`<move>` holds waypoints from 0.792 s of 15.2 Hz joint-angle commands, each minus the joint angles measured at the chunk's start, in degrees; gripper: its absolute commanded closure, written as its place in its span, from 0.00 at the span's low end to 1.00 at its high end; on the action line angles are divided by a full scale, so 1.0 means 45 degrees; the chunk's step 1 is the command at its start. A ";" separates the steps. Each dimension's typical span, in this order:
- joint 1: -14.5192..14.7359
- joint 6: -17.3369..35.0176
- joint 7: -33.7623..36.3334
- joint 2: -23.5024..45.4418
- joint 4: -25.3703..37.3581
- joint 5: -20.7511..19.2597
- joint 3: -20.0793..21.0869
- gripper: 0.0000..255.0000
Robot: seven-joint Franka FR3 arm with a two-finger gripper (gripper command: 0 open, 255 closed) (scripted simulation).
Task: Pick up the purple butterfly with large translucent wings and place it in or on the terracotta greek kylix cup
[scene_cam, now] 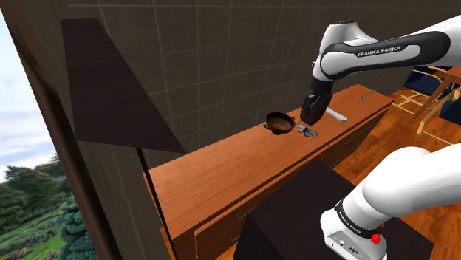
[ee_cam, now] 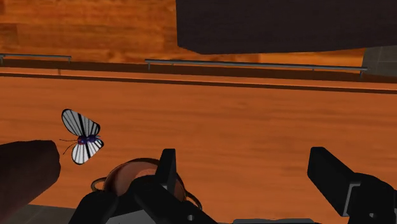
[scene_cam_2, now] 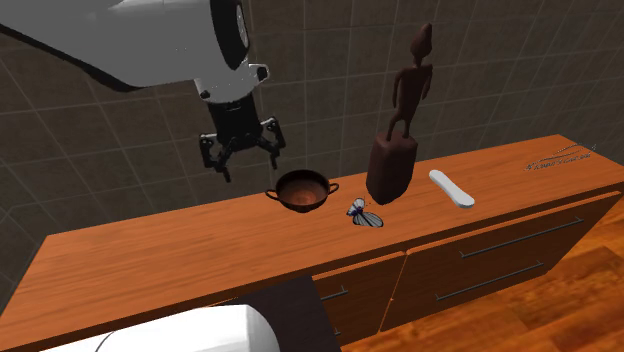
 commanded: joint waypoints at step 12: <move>-0.0295 0.5012 -0.3728 0.6166 0.1531 0.0800 -0.2656 0.00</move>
